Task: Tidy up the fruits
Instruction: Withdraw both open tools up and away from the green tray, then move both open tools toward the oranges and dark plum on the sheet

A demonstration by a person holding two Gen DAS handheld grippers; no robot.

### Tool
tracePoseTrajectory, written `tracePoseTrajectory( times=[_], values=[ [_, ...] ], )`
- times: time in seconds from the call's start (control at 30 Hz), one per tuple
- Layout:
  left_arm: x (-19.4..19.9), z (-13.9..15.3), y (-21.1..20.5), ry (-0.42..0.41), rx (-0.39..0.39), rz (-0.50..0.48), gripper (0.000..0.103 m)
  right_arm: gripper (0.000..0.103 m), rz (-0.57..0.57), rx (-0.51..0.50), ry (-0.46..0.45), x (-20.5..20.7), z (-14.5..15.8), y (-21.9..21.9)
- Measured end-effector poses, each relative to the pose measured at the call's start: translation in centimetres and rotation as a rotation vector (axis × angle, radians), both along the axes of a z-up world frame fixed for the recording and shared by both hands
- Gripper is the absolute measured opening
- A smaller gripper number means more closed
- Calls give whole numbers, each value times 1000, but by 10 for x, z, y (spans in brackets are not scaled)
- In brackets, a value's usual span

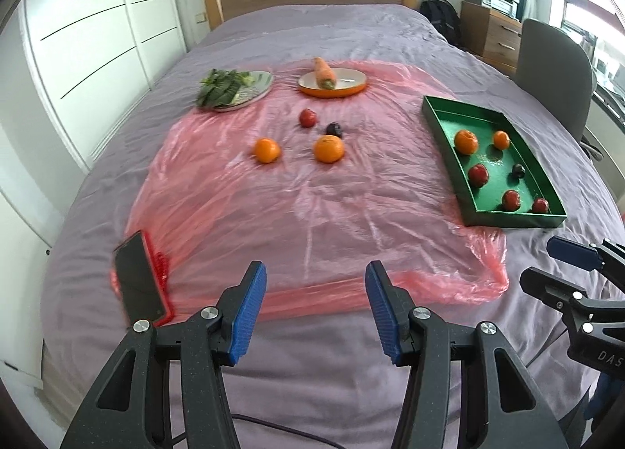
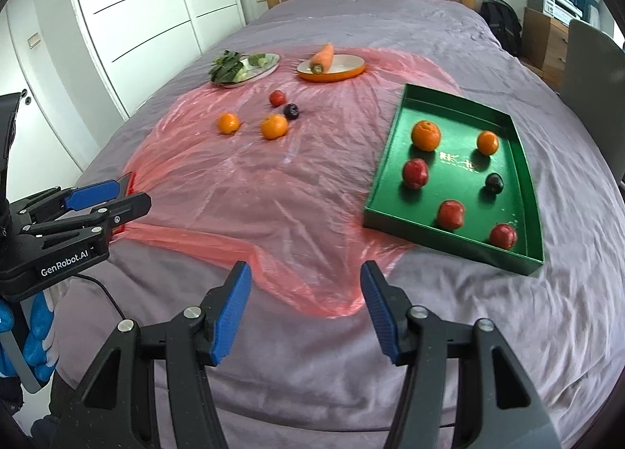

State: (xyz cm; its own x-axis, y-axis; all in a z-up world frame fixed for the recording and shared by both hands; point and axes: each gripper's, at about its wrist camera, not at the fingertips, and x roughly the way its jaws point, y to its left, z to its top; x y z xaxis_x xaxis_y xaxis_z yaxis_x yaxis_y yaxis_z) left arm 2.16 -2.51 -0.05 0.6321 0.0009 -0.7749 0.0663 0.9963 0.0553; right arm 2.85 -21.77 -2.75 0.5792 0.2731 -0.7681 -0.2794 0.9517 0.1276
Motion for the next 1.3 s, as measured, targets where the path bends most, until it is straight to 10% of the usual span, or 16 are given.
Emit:
tracePoseTrajectory(
  times=[1.3],
  values=[
    [12, -39, 96, 75, -58, 166, 47, 91, 104, -29, 39, 35, -8, 64]
  ],
)
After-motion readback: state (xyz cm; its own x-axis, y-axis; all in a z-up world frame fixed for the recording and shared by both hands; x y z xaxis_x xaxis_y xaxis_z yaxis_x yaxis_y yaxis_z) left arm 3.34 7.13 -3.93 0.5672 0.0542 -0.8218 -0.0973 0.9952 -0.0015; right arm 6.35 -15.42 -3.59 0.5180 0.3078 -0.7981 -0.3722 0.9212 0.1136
